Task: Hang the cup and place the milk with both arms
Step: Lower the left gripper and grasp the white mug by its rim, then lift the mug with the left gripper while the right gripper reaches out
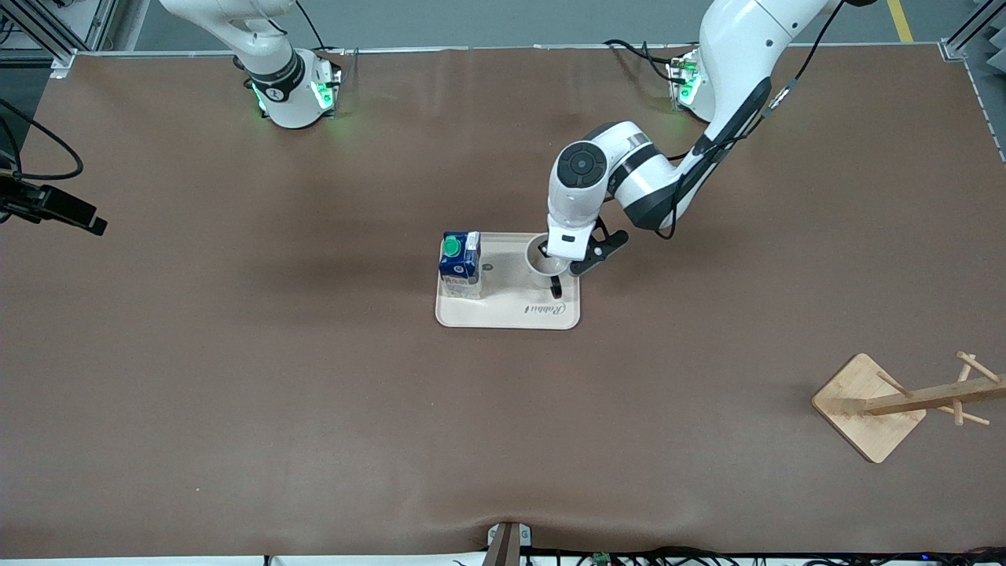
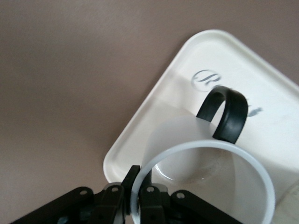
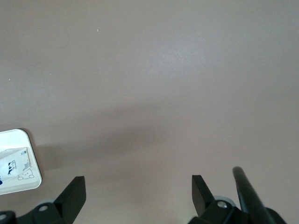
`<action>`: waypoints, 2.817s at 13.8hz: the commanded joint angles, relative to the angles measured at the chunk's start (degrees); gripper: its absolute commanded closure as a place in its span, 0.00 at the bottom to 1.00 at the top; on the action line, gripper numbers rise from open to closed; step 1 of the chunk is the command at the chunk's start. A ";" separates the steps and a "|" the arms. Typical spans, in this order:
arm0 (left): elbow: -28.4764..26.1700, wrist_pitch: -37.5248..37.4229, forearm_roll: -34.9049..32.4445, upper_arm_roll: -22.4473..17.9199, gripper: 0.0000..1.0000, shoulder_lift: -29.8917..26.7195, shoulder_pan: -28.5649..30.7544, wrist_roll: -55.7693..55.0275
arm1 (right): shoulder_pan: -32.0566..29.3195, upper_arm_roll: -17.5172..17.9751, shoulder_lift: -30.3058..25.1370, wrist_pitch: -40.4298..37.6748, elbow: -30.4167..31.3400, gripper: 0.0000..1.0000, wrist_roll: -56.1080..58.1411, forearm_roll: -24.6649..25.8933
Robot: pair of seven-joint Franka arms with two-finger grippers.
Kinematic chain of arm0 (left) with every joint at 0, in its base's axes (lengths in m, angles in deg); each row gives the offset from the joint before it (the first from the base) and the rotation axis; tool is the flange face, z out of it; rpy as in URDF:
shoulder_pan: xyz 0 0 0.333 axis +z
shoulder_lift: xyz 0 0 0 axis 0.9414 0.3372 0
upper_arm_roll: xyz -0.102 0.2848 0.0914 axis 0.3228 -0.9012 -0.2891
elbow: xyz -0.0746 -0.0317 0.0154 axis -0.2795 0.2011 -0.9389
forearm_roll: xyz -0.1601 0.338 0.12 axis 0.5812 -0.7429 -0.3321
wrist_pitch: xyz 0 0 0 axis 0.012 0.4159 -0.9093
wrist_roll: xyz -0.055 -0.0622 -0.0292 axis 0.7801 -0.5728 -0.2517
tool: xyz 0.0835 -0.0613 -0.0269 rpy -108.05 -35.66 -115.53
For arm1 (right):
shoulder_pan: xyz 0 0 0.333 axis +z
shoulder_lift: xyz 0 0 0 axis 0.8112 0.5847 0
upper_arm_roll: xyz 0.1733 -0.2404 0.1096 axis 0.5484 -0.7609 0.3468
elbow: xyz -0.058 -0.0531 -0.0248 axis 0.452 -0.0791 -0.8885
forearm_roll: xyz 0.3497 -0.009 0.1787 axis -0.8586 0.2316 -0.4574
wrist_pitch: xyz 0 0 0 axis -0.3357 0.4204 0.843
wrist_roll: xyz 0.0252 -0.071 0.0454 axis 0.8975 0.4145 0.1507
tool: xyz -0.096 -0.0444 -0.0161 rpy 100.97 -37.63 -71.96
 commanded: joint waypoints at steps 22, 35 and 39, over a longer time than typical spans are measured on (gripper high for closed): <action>20.43 -30.40 4.02 0.69 1.00 -16.15 23.57 59.47 | 9.52 0.86 10.20 2.08 -1.02 0.00 4.18 0.41; 23.33 -34.36 11.32 0.25 1.00 -14.05 45.80 87.17 | 34.82 1.04 20.77 15.68 -1.19 0.00 -25.41 -10.58; 26.75 -34.27 11.24 0.08 1.00 -10.54 48.80 88.93 | 39.58 1.04 23.14 19.39 -1.11 0.00 -31.76 -10.40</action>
